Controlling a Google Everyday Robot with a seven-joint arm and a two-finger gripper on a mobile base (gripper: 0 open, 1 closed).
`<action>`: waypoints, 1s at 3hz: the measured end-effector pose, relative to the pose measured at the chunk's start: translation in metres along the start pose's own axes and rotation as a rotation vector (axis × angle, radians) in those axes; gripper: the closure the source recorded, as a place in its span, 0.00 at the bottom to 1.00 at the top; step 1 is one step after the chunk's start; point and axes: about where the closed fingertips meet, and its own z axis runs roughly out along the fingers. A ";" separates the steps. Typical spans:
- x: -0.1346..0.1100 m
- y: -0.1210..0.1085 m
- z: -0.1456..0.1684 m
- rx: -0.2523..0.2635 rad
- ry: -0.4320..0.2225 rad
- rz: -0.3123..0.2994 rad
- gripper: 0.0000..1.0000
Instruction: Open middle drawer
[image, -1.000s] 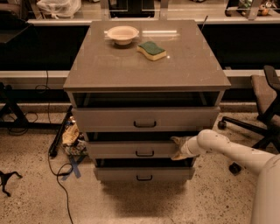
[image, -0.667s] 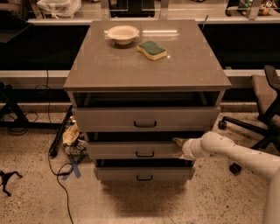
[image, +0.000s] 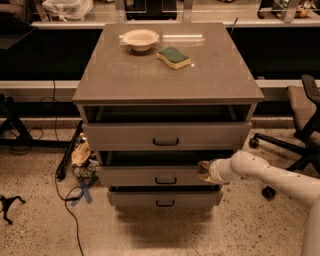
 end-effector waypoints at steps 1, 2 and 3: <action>0.002 0.010 -0.010 -0.003 -0.003 0.021 1.00; 0.001 0.010 -0.010 -0.003 -0.003 0.021 0.81; 0.000 0.012 -0.008 -0.006 -0.005 0.020 0.58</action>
Offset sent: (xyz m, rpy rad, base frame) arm -0.0137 -0.0064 0.0023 0.0101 0.0120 -0.0141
